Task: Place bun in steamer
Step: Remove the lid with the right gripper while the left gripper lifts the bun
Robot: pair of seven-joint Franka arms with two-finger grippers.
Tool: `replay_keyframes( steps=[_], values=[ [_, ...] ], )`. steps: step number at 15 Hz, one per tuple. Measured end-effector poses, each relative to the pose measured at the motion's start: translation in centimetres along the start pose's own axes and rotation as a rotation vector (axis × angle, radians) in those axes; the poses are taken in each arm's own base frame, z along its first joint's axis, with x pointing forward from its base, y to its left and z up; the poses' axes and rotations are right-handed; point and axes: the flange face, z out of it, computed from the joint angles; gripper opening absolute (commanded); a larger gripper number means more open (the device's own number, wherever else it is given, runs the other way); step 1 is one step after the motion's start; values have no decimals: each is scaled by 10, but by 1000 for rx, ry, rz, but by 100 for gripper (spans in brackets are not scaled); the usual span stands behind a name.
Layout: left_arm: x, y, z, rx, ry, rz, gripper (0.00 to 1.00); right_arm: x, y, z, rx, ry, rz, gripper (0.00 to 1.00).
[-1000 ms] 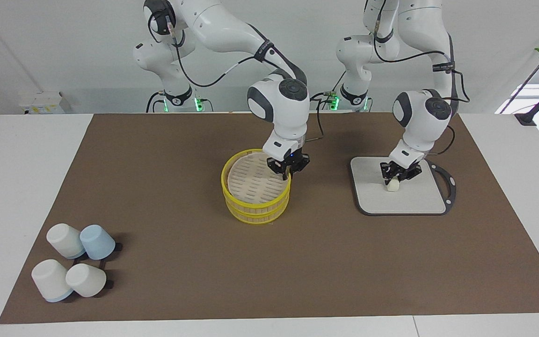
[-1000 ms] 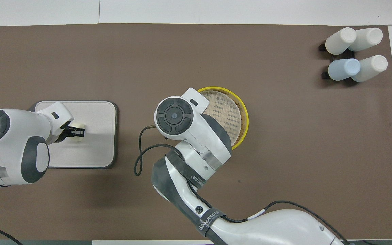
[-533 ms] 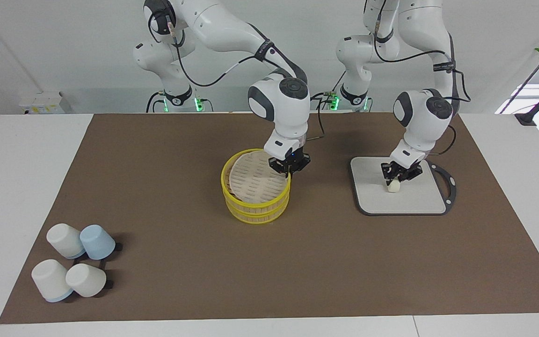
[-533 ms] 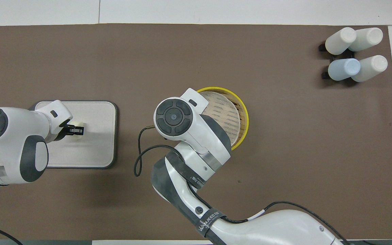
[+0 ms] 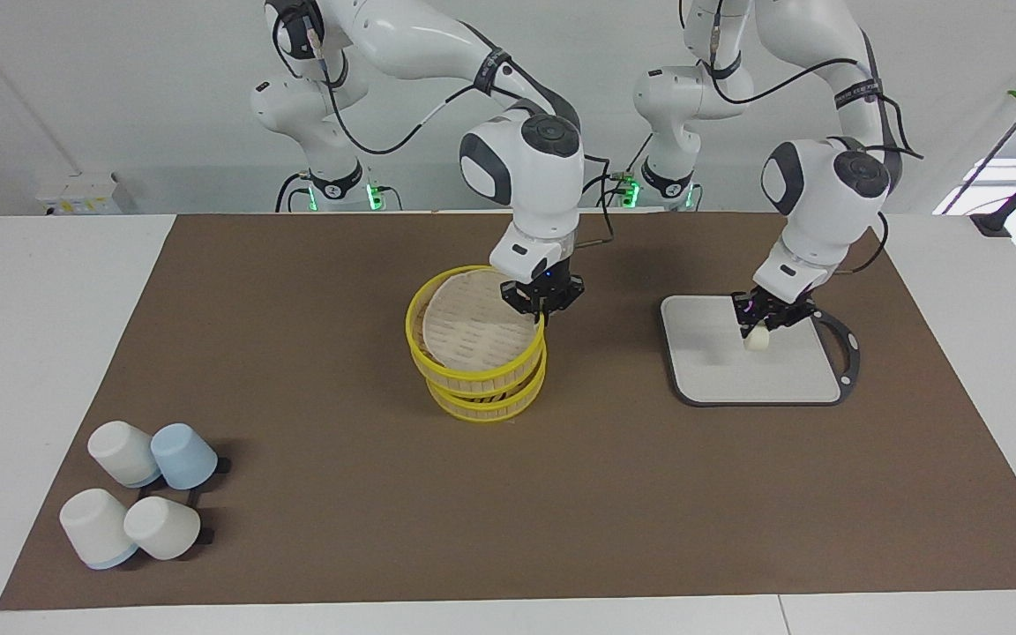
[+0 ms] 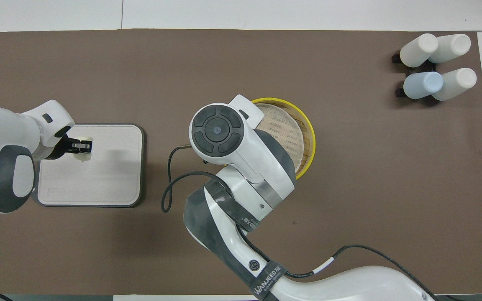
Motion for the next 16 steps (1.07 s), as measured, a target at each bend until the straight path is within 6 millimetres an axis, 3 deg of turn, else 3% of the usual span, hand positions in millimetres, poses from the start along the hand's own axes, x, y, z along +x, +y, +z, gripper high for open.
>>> replay_keyframes(
  steps=[3,6,9,13,16],
  values=[
    [8,46,-40,-5,5,-46,29,15,43,-31,-21,-21,-65,0],
    [9,105,-52,-11,12,-85,29,41,122,-67,-38,-46,-122,0],
    [3,157,-57,-21,23,-134,29,52,200,-97,-47,-79,-210,0],
    [-7,229,-62,-47,49,-150,29,56,311,-112,-40,-142,-262,0],
    [-9,300,-48,-69,52,-167,29,45,360,-104,-29,-178,-225,0]
  ],
)
